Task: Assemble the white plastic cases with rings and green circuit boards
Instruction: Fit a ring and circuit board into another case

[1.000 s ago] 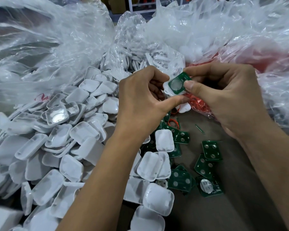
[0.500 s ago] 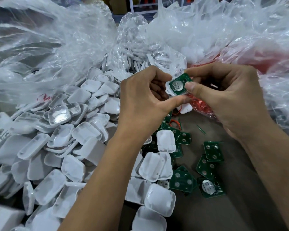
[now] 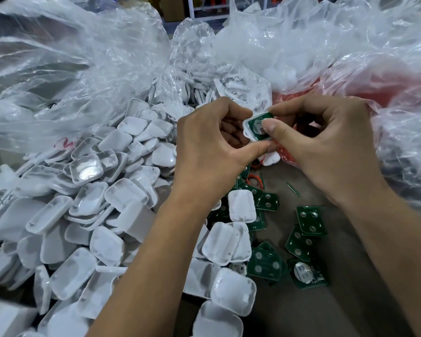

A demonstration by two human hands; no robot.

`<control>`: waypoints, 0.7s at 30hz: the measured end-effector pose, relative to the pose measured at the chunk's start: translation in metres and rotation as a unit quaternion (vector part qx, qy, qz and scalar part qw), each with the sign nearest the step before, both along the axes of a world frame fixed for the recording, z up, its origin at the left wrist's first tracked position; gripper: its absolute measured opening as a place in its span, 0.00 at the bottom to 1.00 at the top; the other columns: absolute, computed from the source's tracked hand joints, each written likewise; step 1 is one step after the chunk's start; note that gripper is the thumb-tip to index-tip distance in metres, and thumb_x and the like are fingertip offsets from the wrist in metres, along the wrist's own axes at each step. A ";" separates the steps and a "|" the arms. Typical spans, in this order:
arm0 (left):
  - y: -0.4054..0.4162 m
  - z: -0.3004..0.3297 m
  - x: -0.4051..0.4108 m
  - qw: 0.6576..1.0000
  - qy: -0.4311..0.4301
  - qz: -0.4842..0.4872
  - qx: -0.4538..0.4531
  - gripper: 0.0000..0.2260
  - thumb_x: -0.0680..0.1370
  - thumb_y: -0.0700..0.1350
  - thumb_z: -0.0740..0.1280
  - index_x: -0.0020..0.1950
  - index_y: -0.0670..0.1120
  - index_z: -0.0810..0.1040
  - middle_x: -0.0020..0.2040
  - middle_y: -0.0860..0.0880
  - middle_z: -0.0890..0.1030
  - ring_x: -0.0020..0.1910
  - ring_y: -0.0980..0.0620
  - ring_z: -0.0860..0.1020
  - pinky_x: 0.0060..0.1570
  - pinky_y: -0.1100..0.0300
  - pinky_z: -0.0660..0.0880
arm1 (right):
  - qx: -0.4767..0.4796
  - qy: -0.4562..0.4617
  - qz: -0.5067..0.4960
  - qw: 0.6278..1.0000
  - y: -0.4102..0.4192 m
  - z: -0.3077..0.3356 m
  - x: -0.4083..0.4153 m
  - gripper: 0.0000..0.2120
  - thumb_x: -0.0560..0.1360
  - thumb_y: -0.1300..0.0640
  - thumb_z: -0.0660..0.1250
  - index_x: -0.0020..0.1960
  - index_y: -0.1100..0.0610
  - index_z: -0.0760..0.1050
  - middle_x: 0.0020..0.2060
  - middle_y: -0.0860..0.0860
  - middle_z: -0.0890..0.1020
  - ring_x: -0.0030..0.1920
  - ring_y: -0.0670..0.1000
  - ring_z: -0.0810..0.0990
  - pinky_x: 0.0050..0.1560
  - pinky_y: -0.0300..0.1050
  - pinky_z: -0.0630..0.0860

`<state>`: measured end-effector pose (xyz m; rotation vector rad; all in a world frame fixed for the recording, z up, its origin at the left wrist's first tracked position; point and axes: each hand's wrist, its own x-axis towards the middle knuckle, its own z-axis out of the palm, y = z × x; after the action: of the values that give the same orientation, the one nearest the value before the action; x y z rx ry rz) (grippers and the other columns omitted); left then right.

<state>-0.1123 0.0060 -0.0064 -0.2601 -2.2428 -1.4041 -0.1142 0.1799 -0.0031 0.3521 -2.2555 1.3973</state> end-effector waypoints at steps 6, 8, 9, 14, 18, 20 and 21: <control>0.000 0.001 0.002 1.000 0.001 -0.012 -0.007 0.21 0.63 0.51 0.86 0.49 0.47 0.84 0.37 0.54 0.83 0.35 0.57 0.82 0.37 0.56 0.82 | -0.012 -0.022 -0.001 1.000 0.001 0.001 0.000 0.09 0.73 0.52 0.80 0.51 0.52 0.86 0.38 0.48 0.86 0.35 0.54 0.82 0.35 0.44 0.79; 0.000 0.001 0.002 1.000 -0.002 -0.018 -0.006 0.21 0.62 0.51 0.86 0.50 0.47 0.85 0.38 0.54 0.83 0.35 0.56 0.83 0.38 0.55 0.82 | -0.040 -0.045 0.004 0.998 0.002 0.001 -0.002 0.10 0.71 0.53 0.82 0.50 0.51 0.86 0.39 0.51 0.86 0.34 0.53 0.80 0.35 0.42 0.77; 0.000 0.001 0.002 1.000 -0.005 -0.023 -0.003 0.21 0.62 0.50 0.86 0.50 0.47 0.85 0.38 0.54 0.83 0.35 0.55 0.83 0.38 0.55 0.83 | -0.061 -0.064 0.008 0.996 0.002 0.001 -0.002 0.10 0.70 0.53 0.82 0.50 0.51 0.85 0.40 0.53 0.86 0.35 0.51 0.79 0.36 0.42 0.77; 0.002 0.000 0.002 0.997 -0.022 -0.061 0.044 0.19 0.63 0.42 0.86 0.50 0.47 0.84 0.39 0.57 0.83 0.35 0.57 0.82 0.38 0.57 0.83 | -0.218 -0.204 0.095 0.949 0.003 0.002 -0.004 0.04 0.73 0.62 0.78 0.47 0.58 0.85 0.35 0.55 0.84 0.28 0.45 0.77 0.27 0.35 0.73; 0.003 -0.002 0.001 0.990 -0.054 -0.104 0.083 0.19 0.65 0.37 0.84 0.52 0.45 0.84 0.43 0.52 0.86 0.41 0.52 0.85 0.42 0.52 0.84 | -0.208 -0.207 0.089 0.952 0.006 0.000 -0.005 0.05 0.73 0.62 0.78 0.40 0.56 0.84 0.28 0.49 0.81 0.27 0.45 0.75 0.26 0.35 0.69; 0.004 -0.003 0.000 0.985 -0.067 -0.112 0.109 0.18 0.67 0.37 0.83 0.53 0.46 0.84 0.43 0.53 0.85 0.41 0.52 0.85 0.42 0.53 0.84 | -0.219 -0.198 0.089 0.951 0.005 0.000 -0.004 0.05 0.72 0.63 0.79 0.40 0.57 0.84 0.28 0.50 0.82 0.26 0.45 0.75 0.26 0.35 0.70; 0.005 -0.004 0.000 0.982 -0.077 -0.112 0.129 0.17 0.68 0.39 0.83 0.53 0.46 0.83 0.43 0.52 0.86 0.42 0.51 0.85 0.43 0.52 0.84 | -0.225 -0.192 0.091 0.951 0.005 0.000 -0.004 0.05 0.72 0.63 0.79 0.40 0.58 0.84 0.29 0.51 0.82 0.26 0.45 0.75 0.26 0.36 0.70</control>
<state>-0.1122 0.0107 -0.0106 -0.3333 -2.1730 -1.8732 -0.1184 0.1854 -0.0027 0.1439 -2.1338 2.1787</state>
